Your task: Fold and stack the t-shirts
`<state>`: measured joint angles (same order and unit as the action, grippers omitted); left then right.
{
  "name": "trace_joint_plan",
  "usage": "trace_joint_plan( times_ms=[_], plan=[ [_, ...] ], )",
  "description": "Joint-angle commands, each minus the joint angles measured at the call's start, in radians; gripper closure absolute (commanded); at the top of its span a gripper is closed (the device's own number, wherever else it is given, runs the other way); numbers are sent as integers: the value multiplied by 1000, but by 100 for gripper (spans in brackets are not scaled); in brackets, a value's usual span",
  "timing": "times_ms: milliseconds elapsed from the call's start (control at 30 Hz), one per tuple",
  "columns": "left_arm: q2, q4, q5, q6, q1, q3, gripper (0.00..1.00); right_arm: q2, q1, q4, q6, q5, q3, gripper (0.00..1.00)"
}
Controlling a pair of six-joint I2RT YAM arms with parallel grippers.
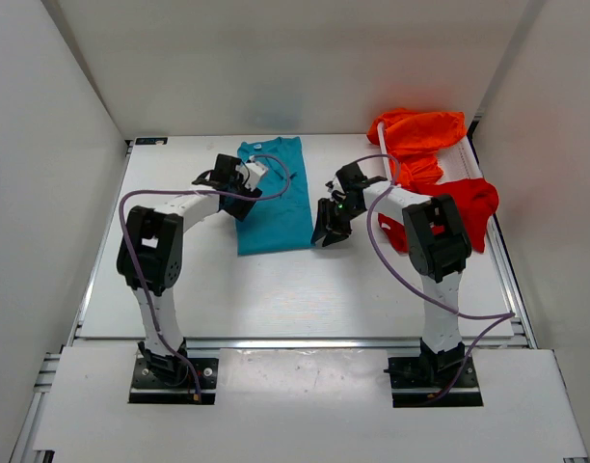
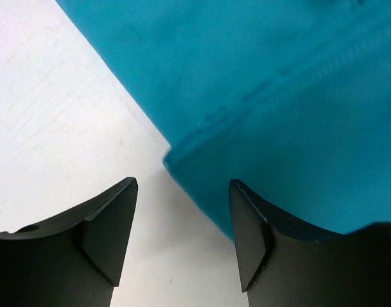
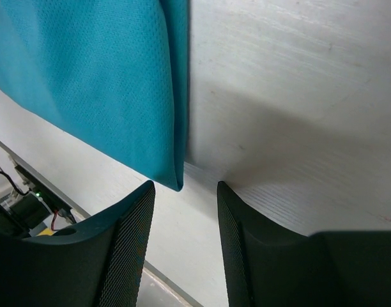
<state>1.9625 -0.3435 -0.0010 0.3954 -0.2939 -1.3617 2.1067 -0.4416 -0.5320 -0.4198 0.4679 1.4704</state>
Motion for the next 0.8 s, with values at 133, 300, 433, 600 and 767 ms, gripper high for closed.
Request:
trace_joint_plan(
  times_ms=[133,300,433,600,767],
  plan=[
    [-260,-177,116,102,-7,146,29,2,-29,43,-31,23,2,51],
    [-332,-189,137,40,-34,326,30,22,-40,52,-53,37,13,51],
    [-332,-170,187,-80,-24,363,29,30,-43,58,-48,34,2,52],
    [-306,-80,294,-259,59,388,32,30,-48,59,-56,40,-1,52],
    [-295,-35,318,-369,78,389,33,26,-46,75,-68,41,-21,53]
  ],
)
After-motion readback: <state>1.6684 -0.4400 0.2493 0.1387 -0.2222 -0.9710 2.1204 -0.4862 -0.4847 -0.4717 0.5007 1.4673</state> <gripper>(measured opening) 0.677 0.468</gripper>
